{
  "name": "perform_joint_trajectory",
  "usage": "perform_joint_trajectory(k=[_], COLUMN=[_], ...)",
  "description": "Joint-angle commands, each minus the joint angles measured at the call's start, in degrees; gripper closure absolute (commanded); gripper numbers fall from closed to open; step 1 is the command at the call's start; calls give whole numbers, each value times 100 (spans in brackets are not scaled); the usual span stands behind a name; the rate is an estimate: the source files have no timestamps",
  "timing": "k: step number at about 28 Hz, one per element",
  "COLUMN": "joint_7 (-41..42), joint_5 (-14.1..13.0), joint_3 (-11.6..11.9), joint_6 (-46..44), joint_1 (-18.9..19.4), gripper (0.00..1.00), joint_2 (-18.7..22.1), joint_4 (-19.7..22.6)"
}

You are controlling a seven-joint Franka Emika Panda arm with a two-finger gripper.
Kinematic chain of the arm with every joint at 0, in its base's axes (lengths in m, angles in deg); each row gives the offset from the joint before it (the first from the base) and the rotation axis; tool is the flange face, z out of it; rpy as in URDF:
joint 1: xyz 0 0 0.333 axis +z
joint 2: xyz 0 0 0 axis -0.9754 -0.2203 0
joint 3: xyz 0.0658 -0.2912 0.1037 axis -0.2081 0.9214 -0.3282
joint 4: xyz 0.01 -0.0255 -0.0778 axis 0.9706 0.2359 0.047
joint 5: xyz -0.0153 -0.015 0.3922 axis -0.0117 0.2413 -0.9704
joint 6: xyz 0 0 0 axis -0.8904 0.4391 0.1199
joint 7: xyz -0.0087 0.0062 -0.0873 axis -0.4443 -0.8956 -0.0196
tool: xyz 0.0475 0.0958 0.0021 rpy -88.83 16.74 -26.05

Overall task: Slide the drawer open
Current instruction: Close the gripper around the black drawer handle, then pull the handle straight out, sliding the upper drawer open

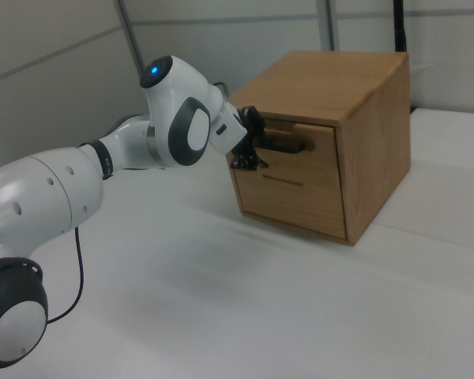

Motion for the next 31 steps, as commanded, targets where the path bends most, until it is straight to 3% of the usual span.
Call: perform_joint_trajectory(k=[1, 6, 11, 18, 31], joint_7=[-191, -401, -428, -428, -375], joint_5=[239, 484, 529, 450, 415], joint_3=[-1, -62, -203, -203, -195], joint_6=[40, -4, -31, -31, -40], joint_1=[98, 90, 37, 19, 10], gripper=[96, 100, 100, 100, 100], joint_2=[-95, -51, 89, 713, 1495], joint_4=[-99, -38, 85, 936, 2027])
